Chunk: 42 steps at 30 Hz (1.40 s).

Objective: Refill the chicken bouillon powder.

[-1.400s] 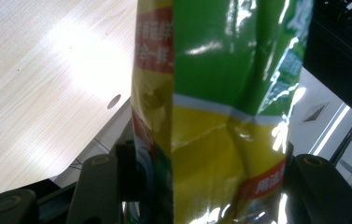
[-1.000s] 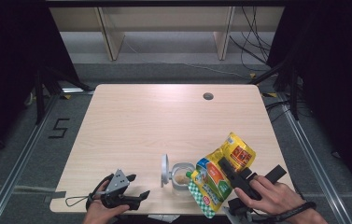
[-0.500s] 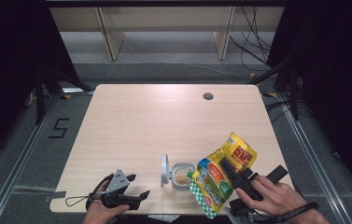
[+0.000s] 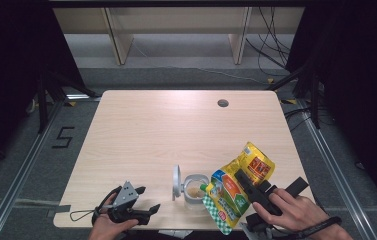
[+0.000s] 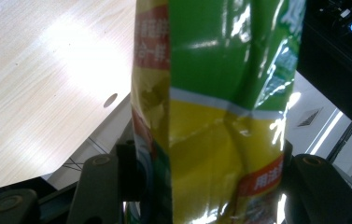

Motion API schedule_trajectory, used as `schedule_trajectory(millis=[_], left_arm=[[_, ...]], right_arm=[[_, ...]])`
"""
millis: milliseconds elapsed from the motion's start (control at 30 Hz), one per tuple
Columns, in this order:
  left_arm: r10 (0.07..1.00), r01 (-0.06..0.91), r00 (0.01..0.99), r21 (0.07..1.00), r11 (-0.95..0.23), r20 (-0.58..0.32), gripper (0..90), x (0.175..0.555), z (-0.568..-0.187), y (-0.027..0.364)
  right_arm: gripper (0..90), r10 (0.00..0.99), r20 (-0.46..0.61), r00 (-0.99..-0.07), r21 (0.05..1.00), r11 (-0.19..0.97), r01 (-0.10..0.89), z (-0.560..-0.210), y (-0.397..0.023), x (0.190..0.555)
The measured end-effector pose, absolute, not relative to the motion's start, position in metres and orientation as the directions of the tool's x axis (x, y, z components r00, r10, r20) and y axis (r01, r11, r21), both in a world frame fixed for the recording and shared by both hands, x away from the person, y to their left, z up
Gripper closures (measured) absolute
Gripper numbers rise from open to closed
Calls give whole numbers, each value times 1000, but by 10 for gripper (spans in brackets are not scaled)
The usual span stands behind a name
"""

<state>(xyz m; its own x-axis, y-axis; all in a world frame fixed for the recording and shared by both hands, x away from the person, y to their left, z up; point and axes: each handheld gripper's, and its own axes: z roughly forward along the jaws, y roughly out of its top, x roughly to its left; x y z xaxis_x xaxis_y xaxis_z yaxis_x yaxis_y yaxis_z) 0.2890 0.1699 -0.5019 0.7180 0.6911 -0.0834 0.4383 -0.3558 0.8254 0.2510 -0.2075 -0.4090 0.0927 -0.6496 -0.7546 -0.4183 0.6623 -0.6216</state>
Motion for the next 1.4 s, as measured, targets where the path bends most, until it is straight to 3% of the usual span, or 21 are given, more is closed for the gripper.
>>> schedule_trajectory(millis=[533, 567, 633, 733, 867, 900, 1033, 1100, 1400], left_arm=[[687, 436, 721, 829, -351, -89, 214, 290, -502, 170], [684, 427, 725, 830, -358, -78, 214, 290, -502, 171], [685, 429, 724, 830, -356, -80, 214, 290, -502, 171], [685, 428, 724, 830, -357, -79, 214, 290, -502, 170], [682, 424, 728, 827, -369, -69, 214, 290, -501, 172], [682, 425, 728, 829, -364, -73, 214, 290, -501, 172], [683, 425, 727, 827, -368, -70, 214, 290, -501, 171], [682, 425, 728, 829, -365, -73, 214, 290, -501, 171], [682, 425, 728, 826, -369, -70, 214, 290, -501, 172]], right_arm=[[498, -642, -760, 103, -616, 662, -427, -409, -208, 250], [498, -696, -708, 123, -675, 615, -406, -406, -207, 250], [499, -697, -706, 127, -677, 612, -408, -405, -208, 250], [499, -646, -756, 106, -622, 657, -426, -408, -210, 250], [500, -662, -739, 124, -640, 634, -434, -407, -209, 251], [500, -702, -701, 129, -681, 604, -415, -404, -207, 251], [501, -648, -753, 118, -627, 650, -429, -407, -208, 250], [502, -707, -691, 151, -694, 591, -411, -402, -205, 249], [504, -705, -693, 150, -692, 592, -414, -402, -204, 249]])
